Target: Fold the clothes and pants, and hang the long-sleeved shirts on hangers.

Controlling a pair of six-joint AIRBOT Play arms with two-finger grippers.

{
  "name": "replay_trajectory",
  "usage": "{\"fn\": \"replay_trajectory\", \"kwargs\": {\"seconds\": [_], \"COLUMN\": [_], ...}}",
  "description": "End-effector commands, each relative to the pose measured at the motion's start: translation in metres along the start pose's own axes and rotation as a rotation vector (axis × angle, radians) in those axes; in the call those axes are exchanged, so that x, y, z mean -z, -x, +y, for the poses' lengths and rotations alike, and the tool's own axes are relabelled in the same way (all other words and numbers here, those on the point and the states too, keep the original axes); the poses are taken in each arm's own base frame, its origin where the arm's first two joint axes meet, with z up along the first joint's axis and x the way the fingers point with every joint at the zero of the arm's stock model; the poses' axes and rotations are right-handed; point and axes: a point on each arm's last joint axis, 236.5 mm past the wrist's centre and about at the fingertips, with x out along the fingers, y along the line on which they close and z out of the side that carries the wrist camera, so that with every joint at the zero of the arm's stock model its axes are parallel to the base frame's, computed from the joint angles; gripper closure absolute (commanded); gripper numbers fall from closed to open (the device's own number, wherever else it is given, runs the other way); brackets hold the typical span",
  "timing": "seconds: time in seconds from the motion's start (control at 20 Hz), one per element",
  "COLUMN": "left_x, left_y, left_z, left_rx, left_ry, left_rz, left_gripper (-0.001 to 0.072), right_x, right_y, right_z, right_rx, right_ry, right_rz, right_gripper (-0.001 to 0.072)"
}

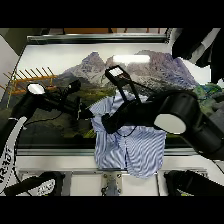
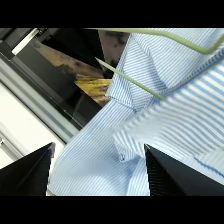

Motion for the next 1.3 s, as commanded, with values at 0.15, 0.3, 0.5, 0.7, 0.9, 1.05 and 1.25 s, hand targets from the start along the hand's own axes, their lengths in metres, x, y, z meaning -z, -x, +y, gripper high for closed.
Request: {"fn": "replay_trajectory", "kwargs": {"seconds": [0.15, 0.3, 0.5, 0.7, 0.9, 1.05, 1.25], "left_x": [0.0, 0.0, 0.0, 0.0, 0.0, 0.0, 0.001], "left_y": [0.0, 0.0, 0.0, 0.0, 0.0, 0.0, 0.0], "left_z": [0.0, 0.0, -0.001, -0.002, -0.002, -0.003, -0.008], "left_rx": [0.0, 0.002, 0.005, 0.009, 0.008, 0.014, 0.037], "left_ry": [-0.002, -0.001, -0.001, -0.001, -0.001, -0.001, -0.001], "left_rz": [0.001, 0.001, 0.001, 0.002, 0.002, 0.002, 0.004], "left_gripper": [0.0694, 0.0694, 0.0694, 0.0694, 0.0694, 0.0694, 0.0694], "right_x": [0.003, 0.0, -0.014, -0.005, 0.006, 0.038, 0.06], "right_y": [0.067, 0.086, 0.099, 0.104, 0.105, 0.11, 0.08], "right_z": [-0.026, -0.042, -0.061, -0.109, -0.156, -0.233, -0.243], "right_rx": [-0.043, -0.071, -0.094, 0.024, -0.064, -0.13, -0.26], "right_ry": [0.022, 0.092, 0.176, 0.282, 0.243, 0.3, 0.265], "right_rz": [-0.001, -0.033, -0.105, -0.072, -0.173, -0.512, -0.5], "right_gripper": [0.009, 0.0091, 0.0091, 0.0091, 0.0091, 0.0091, 0.0091]}}
